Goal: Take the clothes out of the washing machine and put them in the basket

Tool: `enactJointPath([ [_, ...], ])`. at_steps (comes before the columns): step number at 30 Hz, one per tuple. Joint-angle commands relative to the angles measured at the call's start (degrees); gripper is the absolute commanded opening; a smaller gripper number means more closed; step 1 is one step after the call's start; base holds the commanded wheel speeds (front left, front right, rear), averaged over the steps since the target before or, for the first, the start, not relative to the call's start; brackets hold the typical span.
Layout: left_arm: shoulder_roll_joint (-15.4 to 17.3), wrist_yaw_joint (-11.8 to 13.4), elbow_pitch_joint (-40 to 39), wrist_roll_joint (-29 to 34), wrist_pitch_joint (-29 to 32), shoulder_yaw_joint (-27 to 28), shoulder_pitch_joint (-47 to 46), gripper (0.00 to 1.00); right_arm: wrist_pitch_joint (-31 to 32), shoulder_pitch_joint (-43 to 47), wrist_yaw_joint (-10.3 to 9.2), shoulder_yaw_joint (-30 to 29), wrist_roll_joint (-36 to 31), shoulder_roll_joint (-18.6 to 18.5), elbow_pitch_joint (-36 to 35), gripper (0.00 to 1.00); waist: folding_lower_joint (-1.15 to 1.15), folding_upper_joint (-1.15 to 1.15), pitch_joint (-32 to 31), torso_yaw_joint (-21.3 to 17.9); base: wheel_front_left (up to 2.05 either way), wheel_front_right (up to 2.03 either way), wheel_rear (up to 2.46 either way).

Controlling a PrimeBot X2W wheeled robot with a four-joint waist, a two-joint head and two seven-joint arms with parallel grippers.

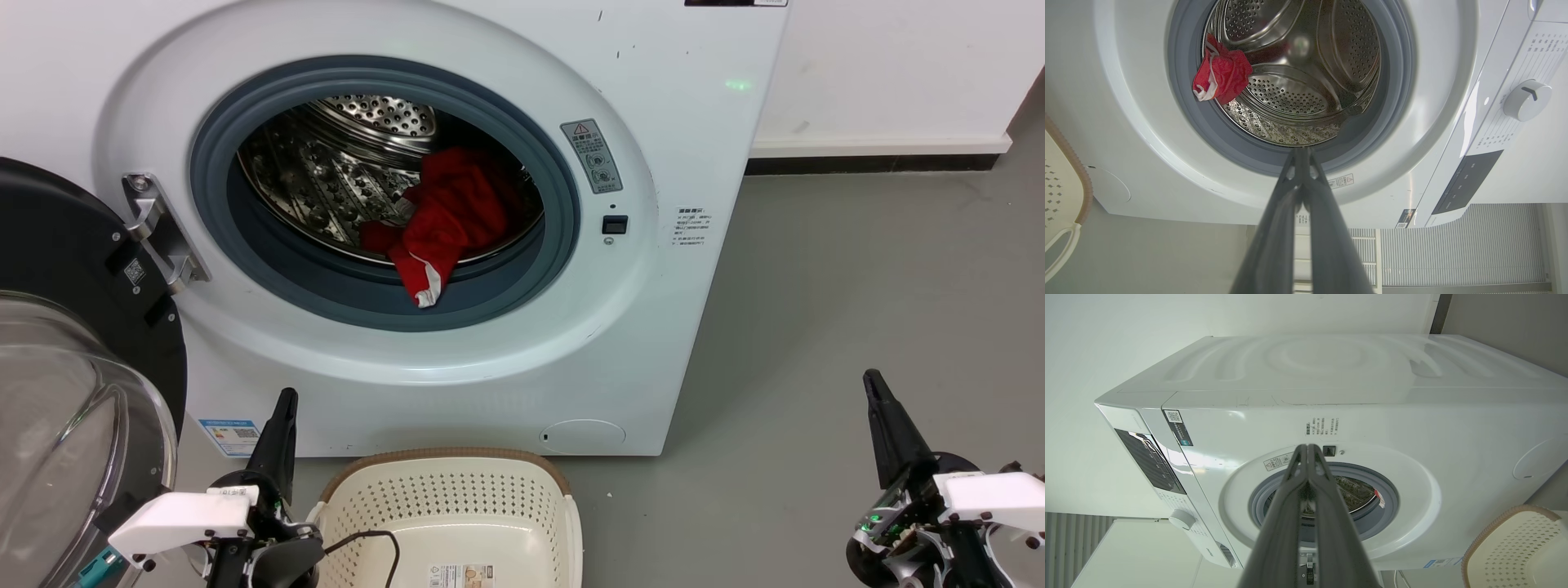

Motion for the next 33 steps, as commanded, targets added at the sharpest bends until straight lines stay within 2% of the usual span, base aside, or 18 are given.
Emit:
enactJointPath([
  [1, -0.1, -0.1, 0.0, 0.0, 0.1, 0.2, -0.3, 0.00, 0.2, -0.7, 0.00, 0.0, -0.3, 0.2, 0.1, 0.00, 0.00, 0.00, 0.0, 0.0, 0.00, 0.00, 0.00],
  [17, 0.0, 0.0, 0.0, 0.0, 0.0, 0.0, 0.0, 0.00, 0.0, 0.0, 0.00, 0.0, 0.0, 0.0, 0.0, 0.00, 0.00, 0.00, 0.0, 0.0, 0.00, 0.00, 0.00],
  [18, 0.0, 0.0, 0.4, 0.0, -0.1, -0.1, 0.2, 1.00, -0.1, 0.3, 0.00, 0.1, 0.0, 0.0, 0.4, 1.00, 0.00, 0.00, 0.0, 0.0, 0.00, 0.00, 0.00],
  [25, -0.1, 0.0, 0.1, 1.6, -1.7, -0.1, 1.6, 1.00, -1.6, 1.6, 0.00, 0.1, -1.7, 0.1, 1.0, 1.00, 0.00, 0.00, 0.0, 0.0, 0.00, 0.00, 0.00],
  [33, -0.1, 0.5, -2.5, 9.2, -3.9, 0.9, 1.7, 1.00, -3.9, 2.3, 0.00, -0.5, -11.2, 0.1, -1.5, 1.00, 0.00, 0.00, 0.2, 0.0, 0.00, 0.00, 0.00],
])
